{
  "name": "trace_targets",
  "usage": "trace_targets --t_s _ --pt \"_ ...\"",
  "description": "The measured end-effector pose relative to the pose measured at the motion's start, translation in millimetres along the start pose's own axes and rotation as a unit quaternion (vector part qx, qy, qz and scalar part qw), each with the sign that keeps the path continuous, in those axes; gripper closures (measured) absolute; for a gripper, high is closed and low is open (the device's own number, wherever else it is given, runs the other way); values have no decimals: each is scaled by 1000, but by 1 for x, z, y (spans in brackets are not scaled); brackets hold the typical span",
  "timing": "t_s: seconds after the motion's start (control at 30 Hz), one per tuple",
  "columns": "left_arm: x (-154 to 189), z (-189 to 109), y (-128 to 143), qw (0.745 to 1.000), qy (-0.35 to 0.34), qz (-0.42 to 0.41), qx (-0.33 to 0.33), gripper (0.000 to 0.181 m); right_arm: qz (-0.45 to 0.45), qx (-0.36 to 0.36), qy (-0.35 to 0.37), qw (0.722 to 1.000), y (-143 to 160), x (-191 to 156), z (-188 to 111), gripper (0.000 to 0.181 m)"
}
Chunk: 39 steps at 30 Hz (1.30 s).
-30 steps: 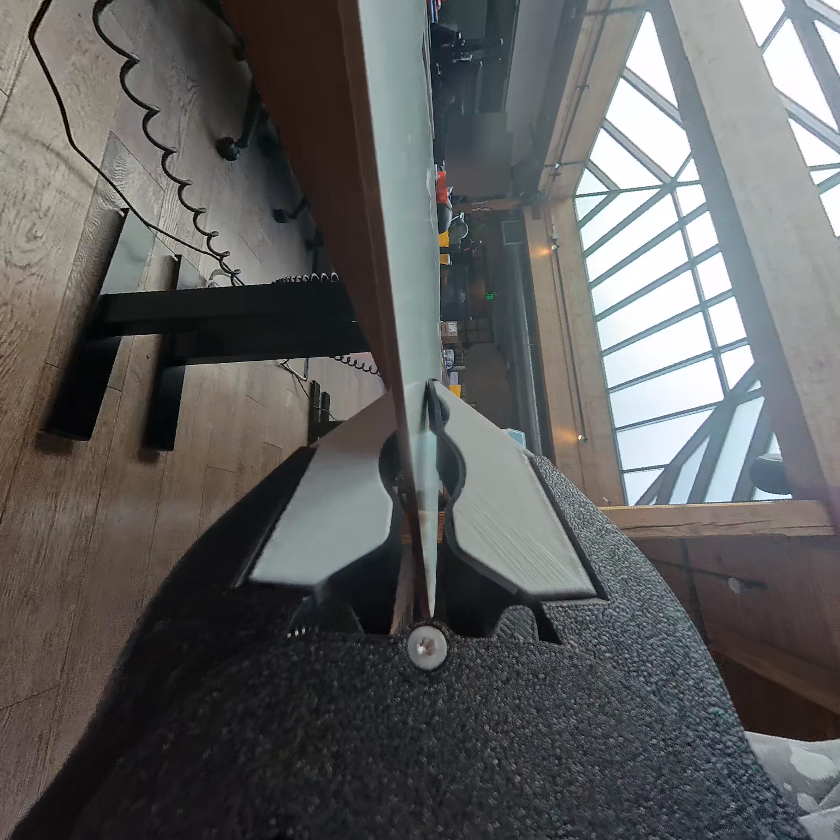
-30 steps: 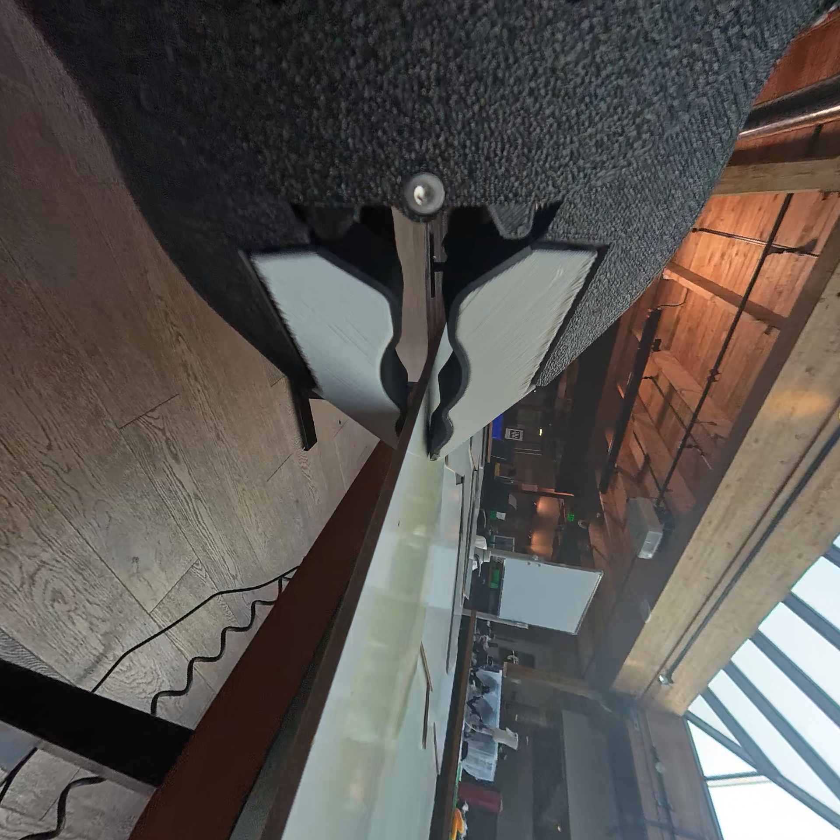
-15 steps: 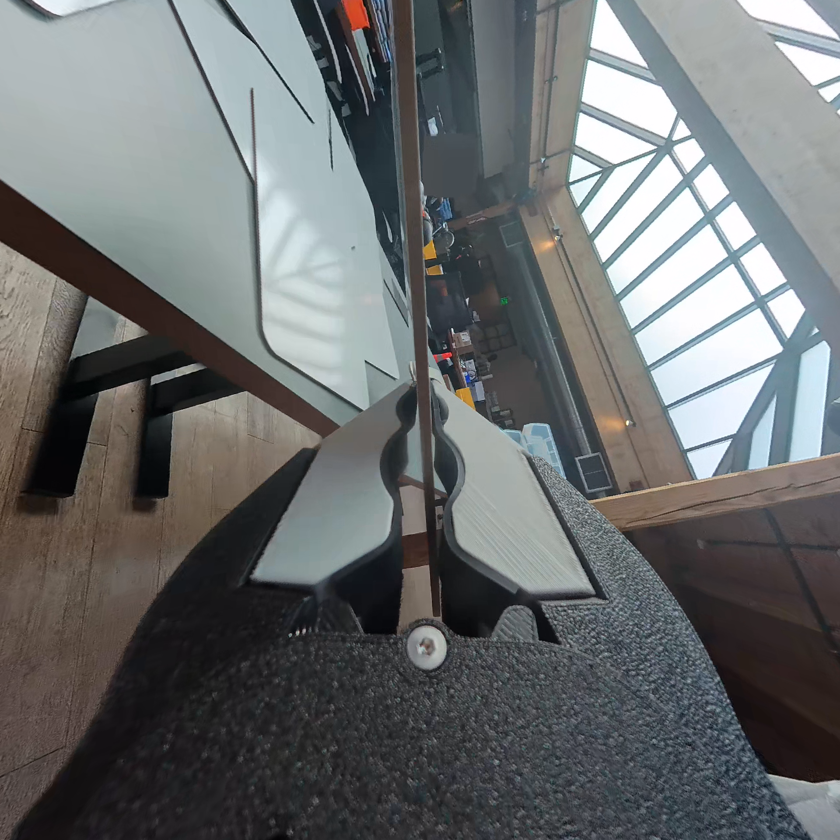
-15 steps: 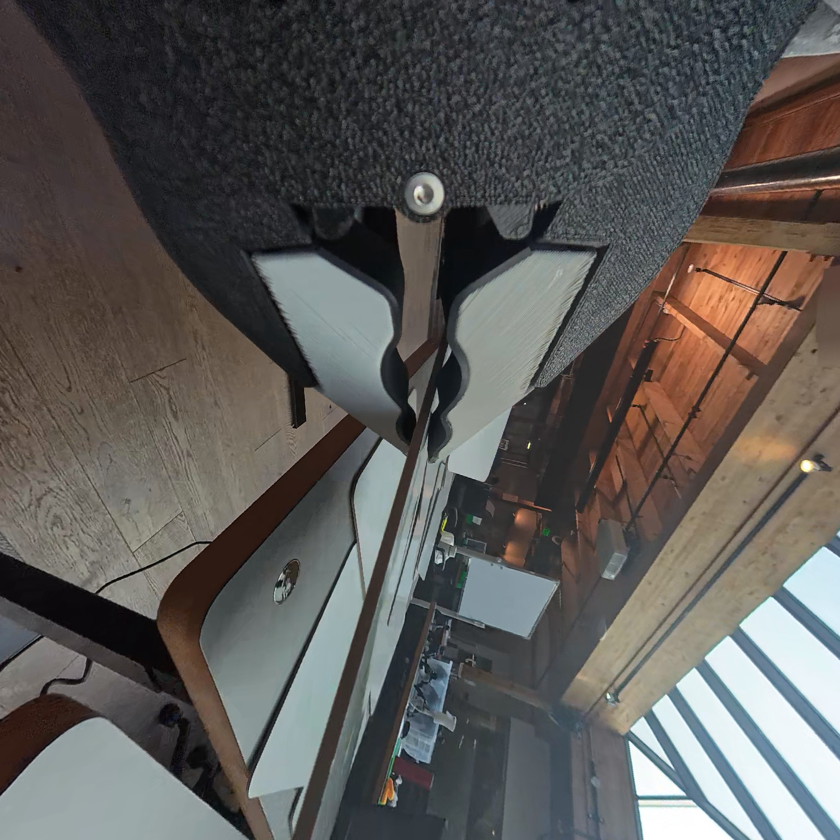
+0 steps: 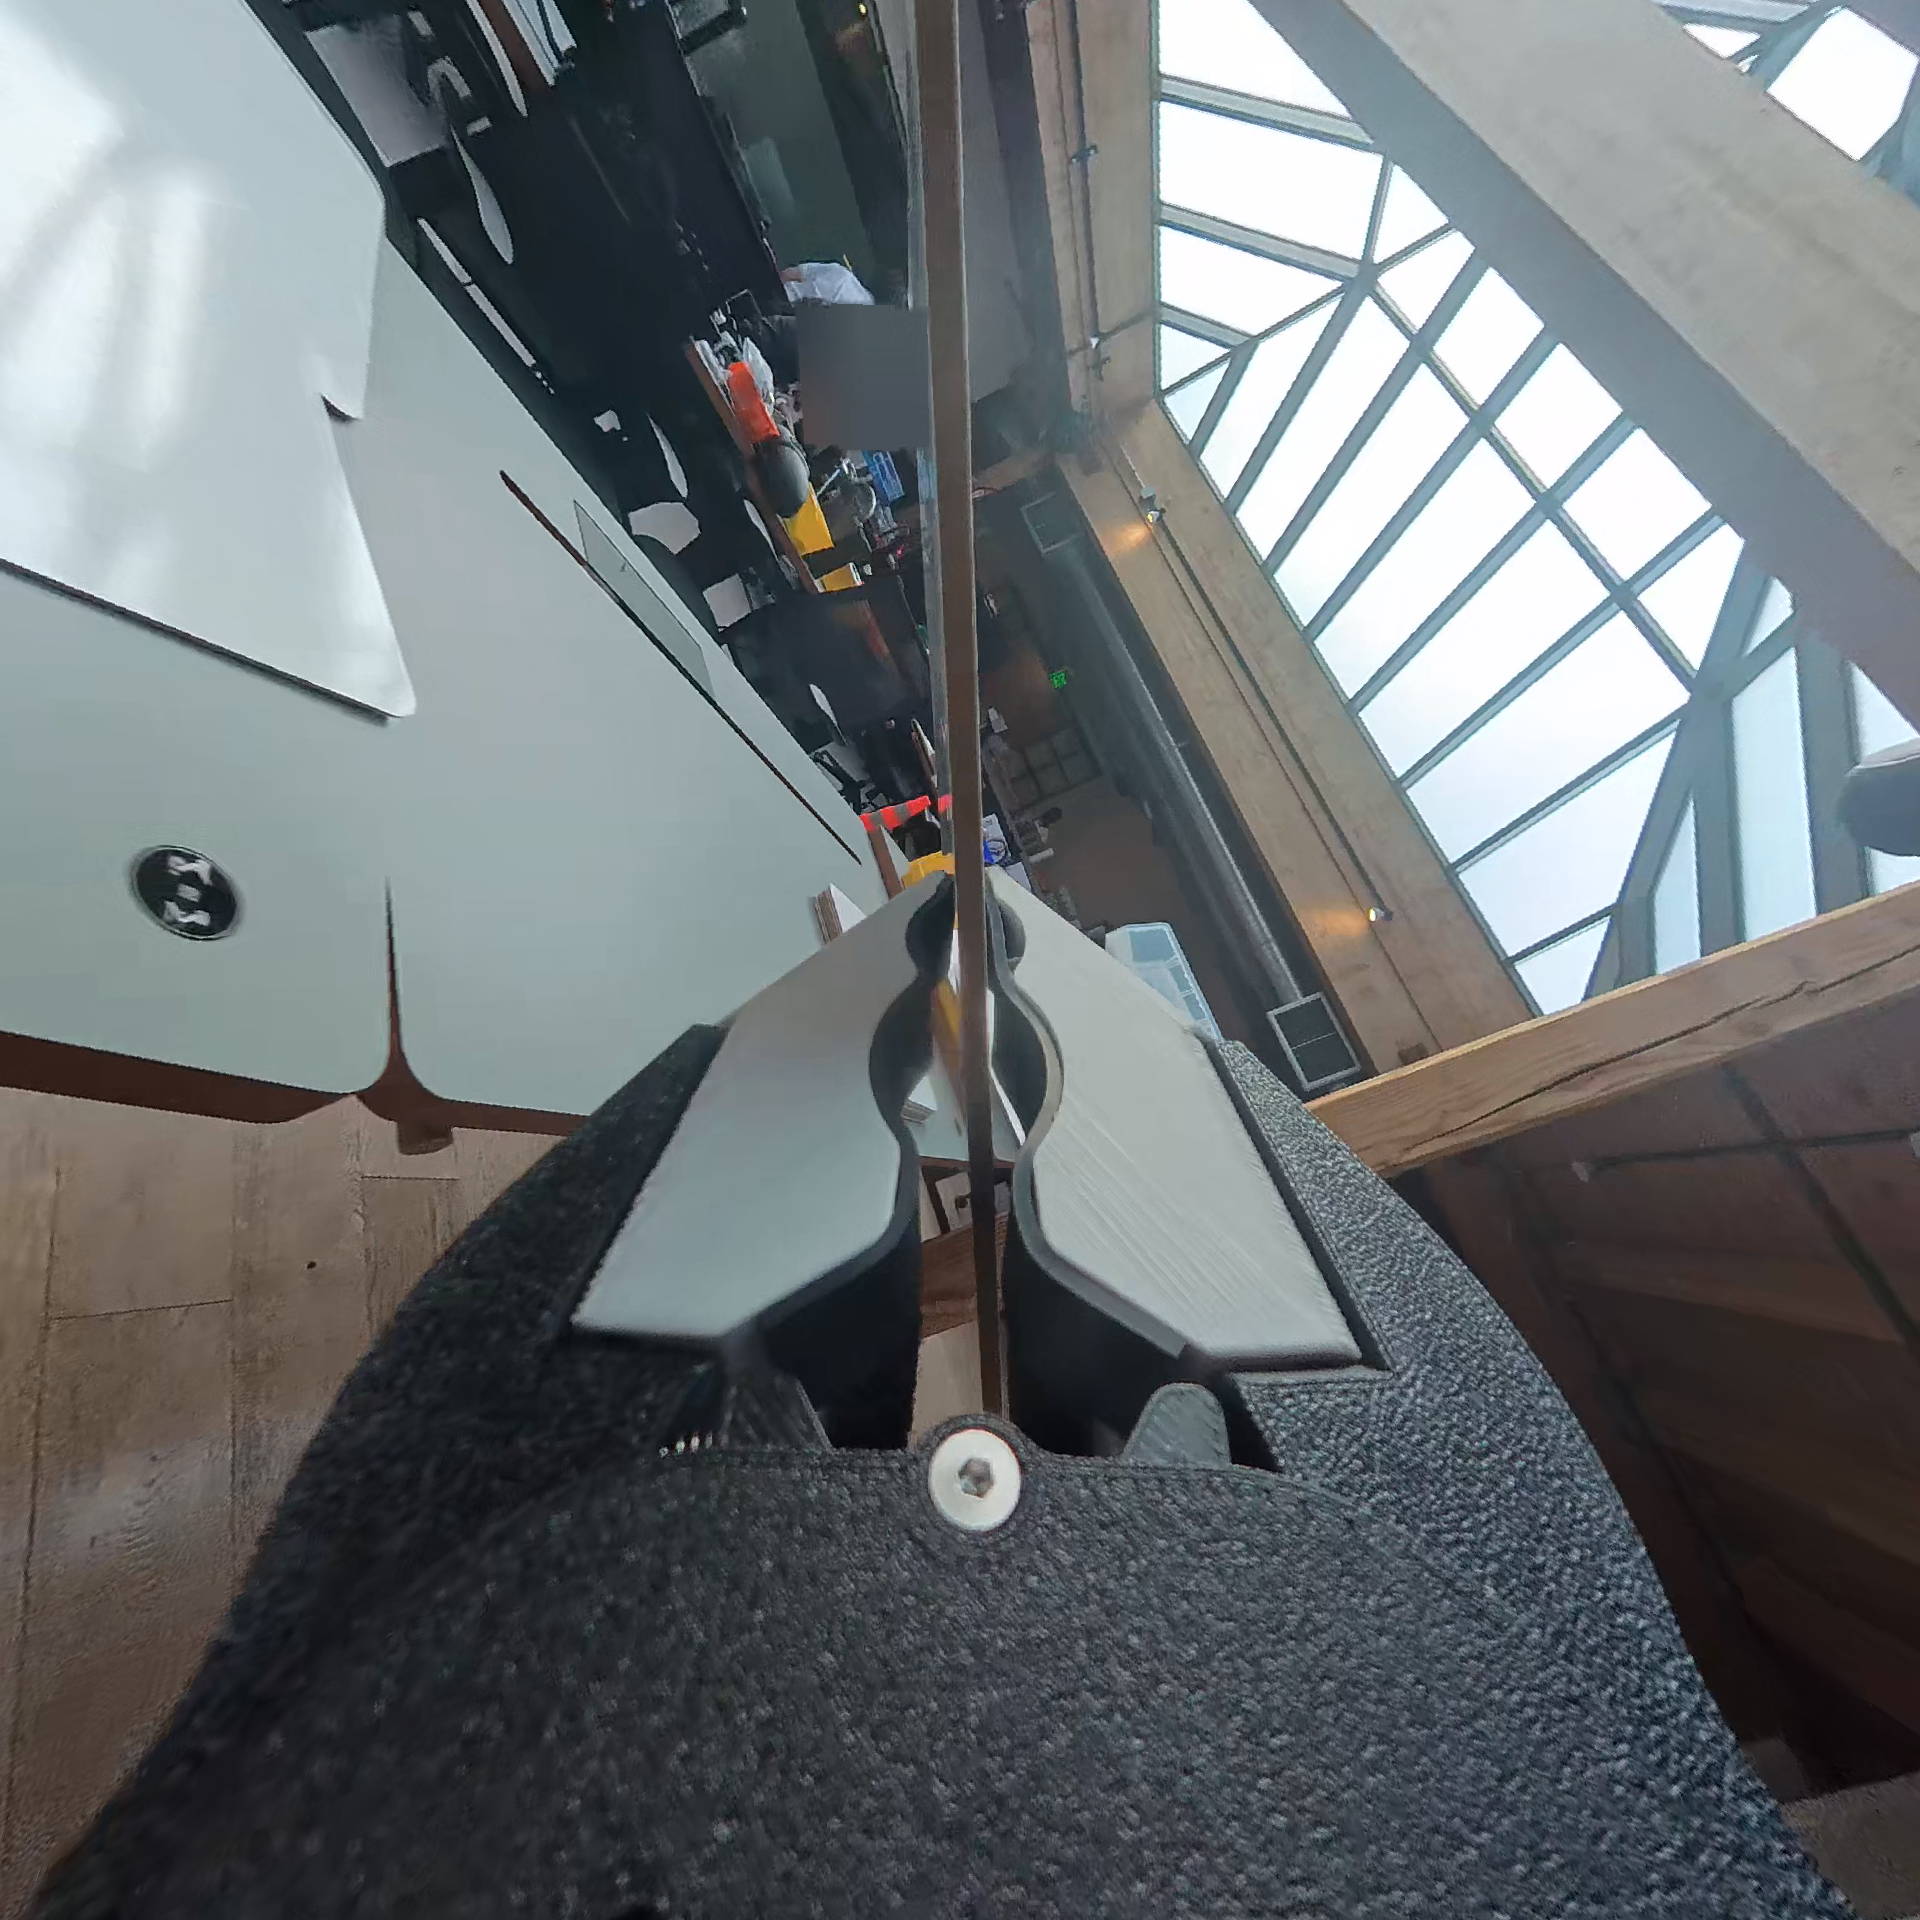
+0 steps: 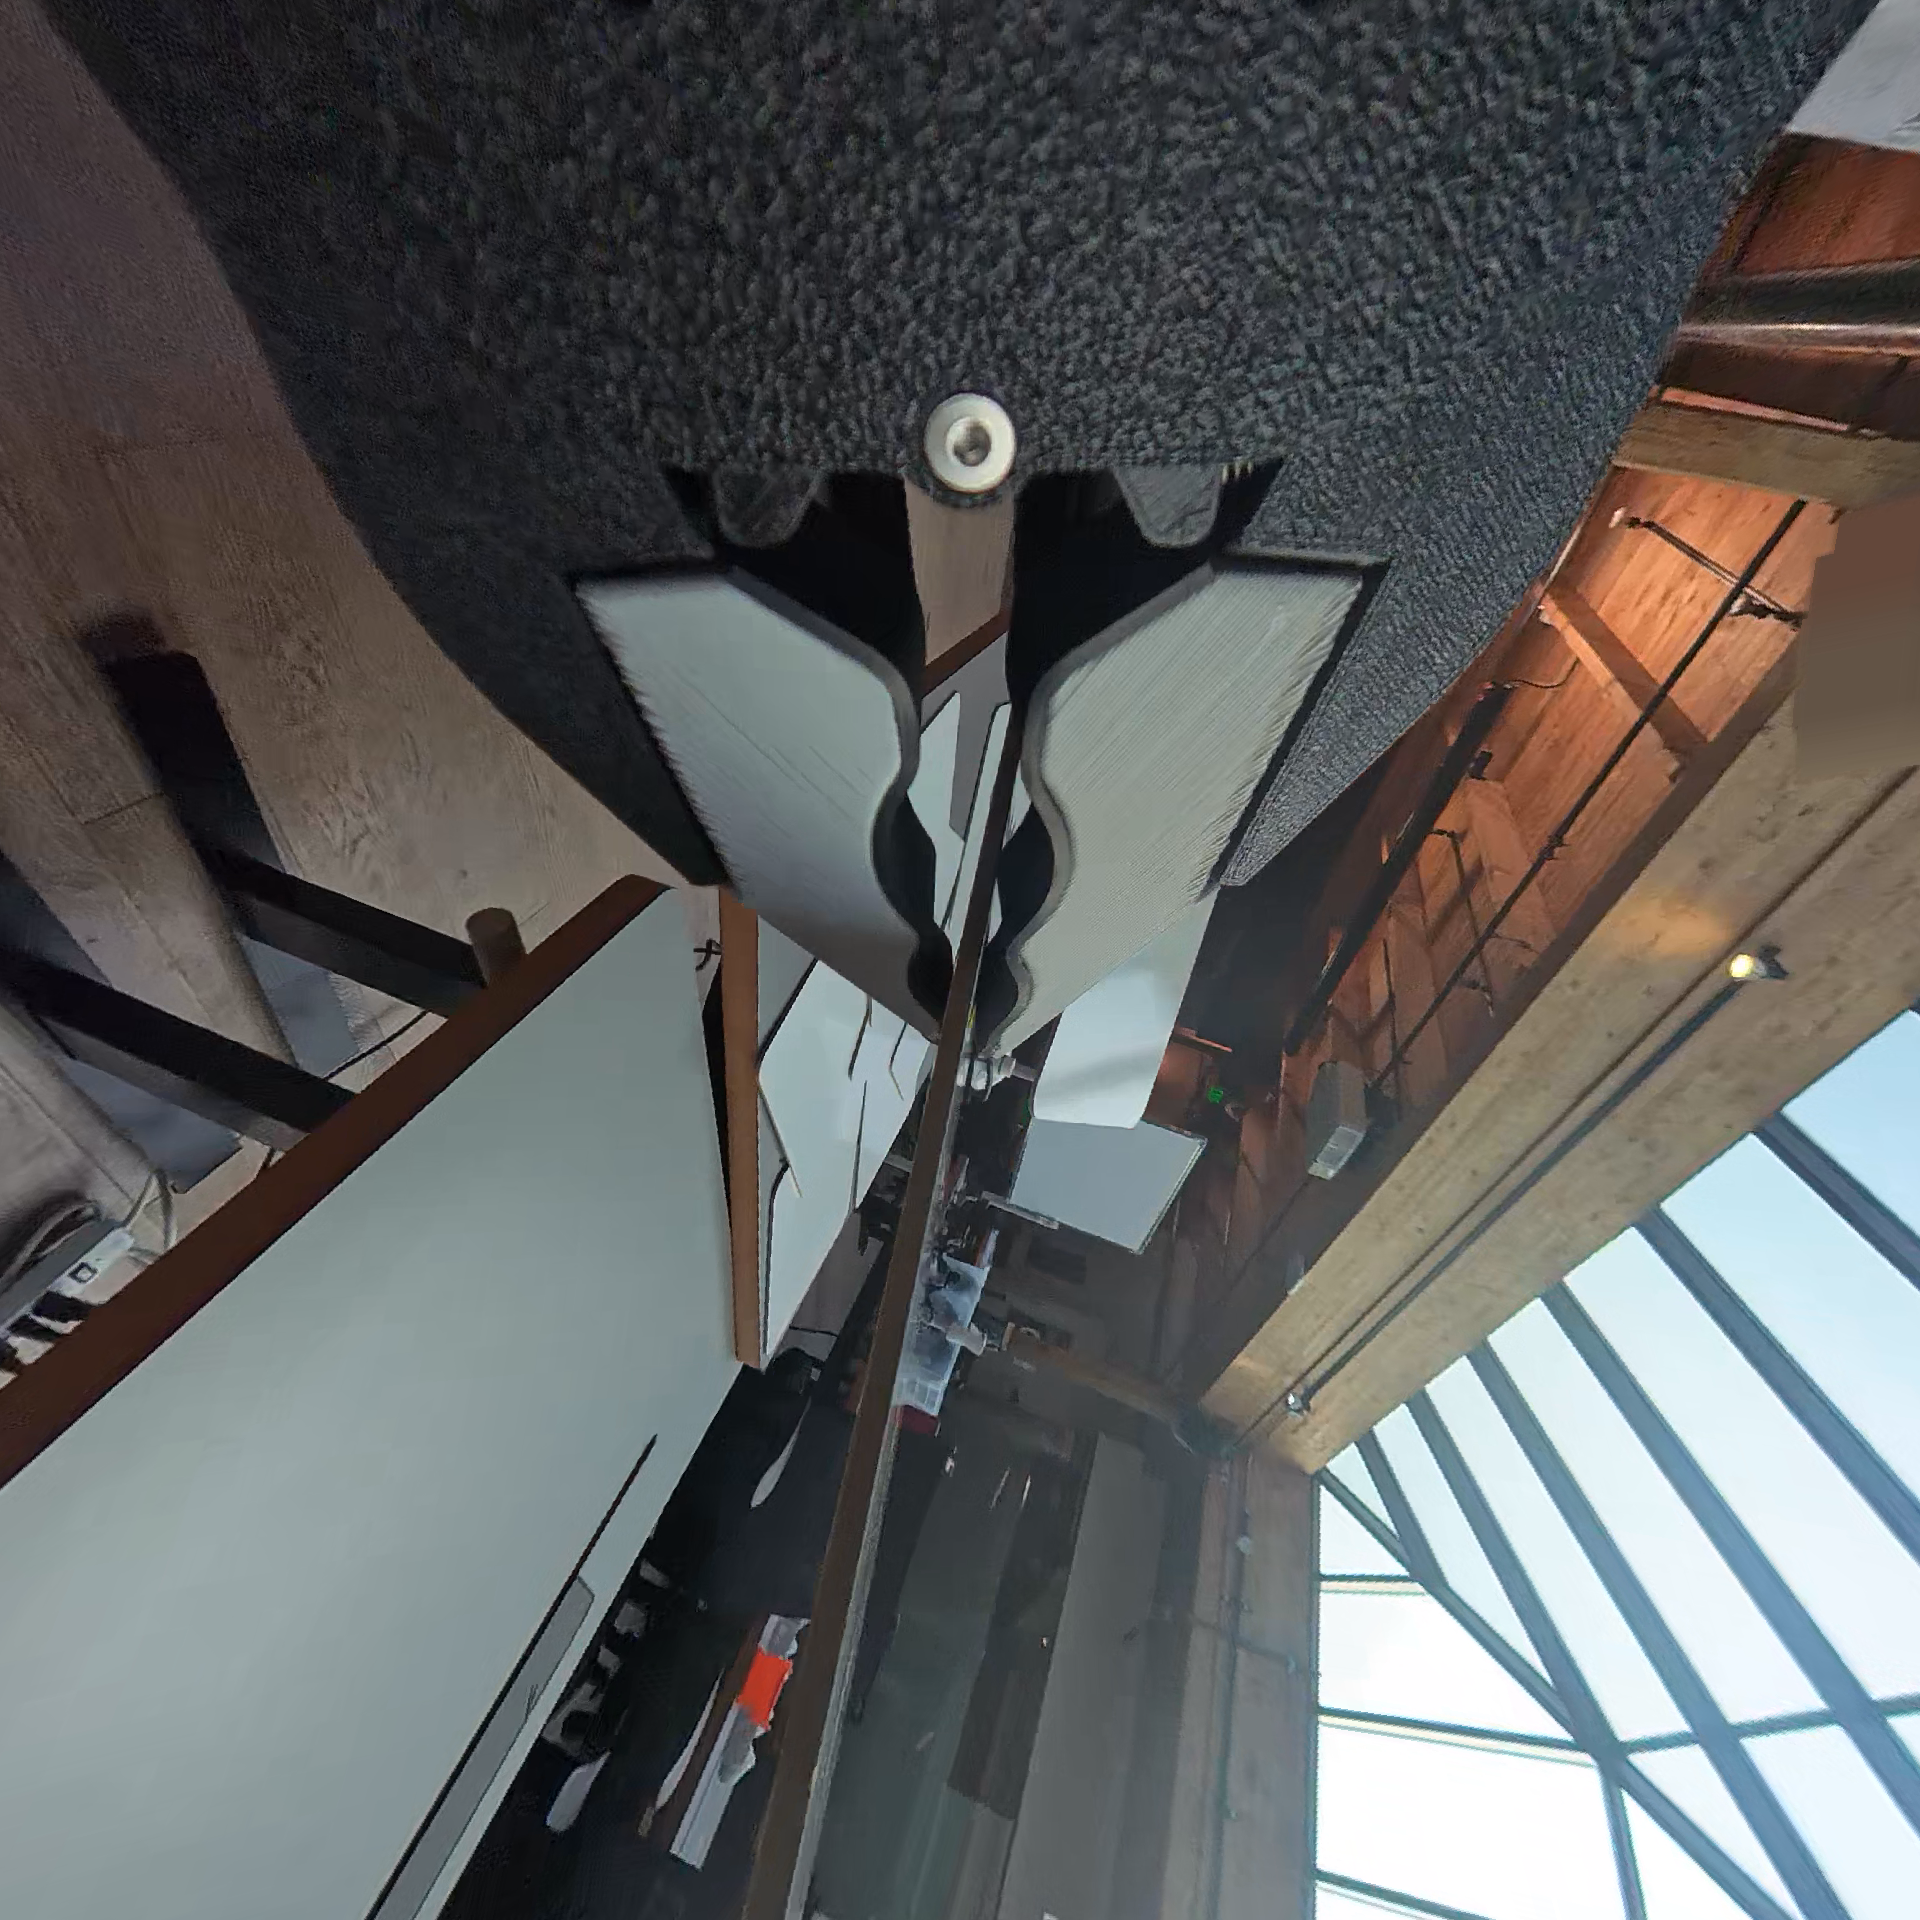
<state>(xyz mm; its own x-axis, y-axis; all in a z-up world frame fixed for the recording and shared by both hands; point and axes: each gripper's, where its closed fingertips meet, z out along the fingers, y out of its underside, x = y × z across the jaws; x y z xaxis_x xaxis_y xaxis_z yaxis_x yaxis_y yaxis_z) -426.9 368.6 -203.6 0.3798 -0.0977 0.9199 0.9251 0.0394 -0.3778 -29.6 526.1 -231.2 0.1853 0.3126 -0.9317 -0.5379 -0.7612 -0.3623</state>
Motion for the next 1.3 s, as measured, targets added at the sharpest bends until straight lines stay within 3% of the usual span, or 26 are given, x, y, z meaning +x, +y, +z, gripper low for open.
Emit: trace_targets --t_s 0.23,0.47,0.63,0.83,1.07,1.3 --pt "36 115 102 999 23 -16 -34 179 0 52 47 998 -142 48 -63 179" --pt "39 244 174 995 44 -3 -87 179 10 105 109 988 -261 133 -70 179" --pt "38 350 213 990 71 14 -120 179 22 118 143 982 -347 202 -33 179" --pt "58 442 241 987 70 17 -147 179 67 129 134 980 -435 265 52 179" --pt "71 486 264 990 30 30 -131 179 98 110 151 977 -490 328 141 179" --pt "75 501 303 998 -23 34 -57 179 114 87 171 975 -513 365 170 179"
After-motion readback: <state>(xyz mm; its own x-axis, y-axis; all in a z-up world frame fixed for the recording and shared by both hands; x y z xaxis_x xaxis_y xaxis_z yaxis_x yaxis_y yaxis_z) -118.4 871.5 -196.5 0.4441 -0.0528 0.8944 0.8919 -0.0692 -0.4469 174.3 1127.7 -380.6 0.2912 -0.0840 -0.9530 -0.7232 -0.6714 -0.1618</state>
